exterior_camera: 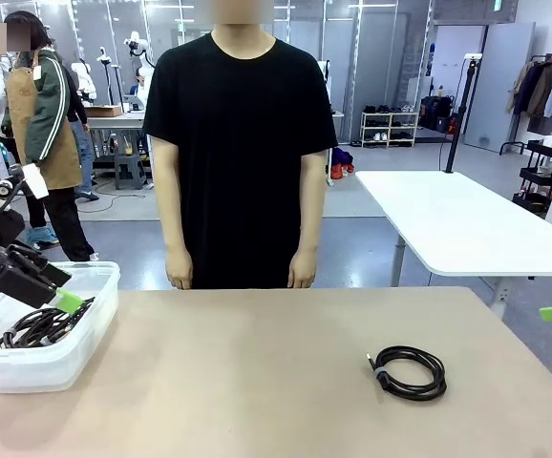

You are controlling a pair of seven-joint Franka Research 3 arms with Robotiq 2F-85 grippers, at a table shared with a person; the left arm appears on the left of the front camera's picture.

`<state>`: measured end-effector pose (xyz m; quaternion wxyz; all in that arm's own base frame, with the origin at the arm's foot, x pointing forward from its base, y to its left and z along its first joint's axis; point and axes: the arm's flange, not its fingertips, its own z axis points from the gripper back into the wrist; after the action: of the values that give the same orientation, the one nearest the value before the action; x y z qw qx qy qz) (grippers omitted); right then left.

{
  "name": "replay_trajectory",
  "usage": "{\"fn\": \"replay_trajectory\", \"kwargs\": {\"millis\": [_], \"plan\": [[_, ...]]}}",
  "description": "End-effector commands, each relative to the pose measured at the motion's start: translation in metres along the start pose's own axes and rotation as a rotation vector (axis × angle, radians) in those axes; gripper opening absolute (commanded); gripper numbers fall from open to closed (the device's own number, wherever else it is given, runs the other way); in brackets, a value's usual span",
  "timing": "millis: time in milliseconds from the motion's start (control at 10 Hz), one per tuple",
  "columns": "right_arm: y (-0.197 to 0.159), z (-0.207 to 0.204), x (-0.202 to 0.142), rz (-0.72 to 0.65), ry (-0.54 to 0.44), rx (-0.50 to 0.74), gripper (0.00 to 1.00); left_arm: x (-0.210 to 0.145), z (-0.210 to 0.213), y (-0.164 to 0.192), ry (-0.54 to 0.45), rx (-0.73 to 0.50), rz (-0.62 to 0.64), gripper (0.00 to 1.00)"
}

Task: Organize and store the cables.
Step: Place the USB Extension Cable into the Organizing box.

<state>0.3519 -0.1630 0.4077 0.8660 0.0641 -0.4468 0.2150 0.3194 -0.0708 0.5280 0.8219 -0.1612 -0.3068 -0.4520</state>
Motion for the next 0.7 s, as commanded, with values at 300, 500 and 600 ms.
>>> {"fn": "replay_trajectory", "kwargs": {"millis": [300, 500, 600], "plan": [[0.074, -0.001, 0.084, -0.032, 0.156, -0.011, 1.00, 0.002, -0.001, -0.005, 0.017, 0.006, 0.001, 0.94], [0.117, -0.039, 0.128, -0.066, 0.313, -0.045, 1.00, 0.002, -0.001, -0.005, 0.017, 0.006, 0.001, 0.94], [0.136, -0.058, 0.143, -0.110, 0.374, -0.052, 1.00, 0.002, -0.001, -0.005, 0.017, 0.006, 0.001, 0.94]]}}
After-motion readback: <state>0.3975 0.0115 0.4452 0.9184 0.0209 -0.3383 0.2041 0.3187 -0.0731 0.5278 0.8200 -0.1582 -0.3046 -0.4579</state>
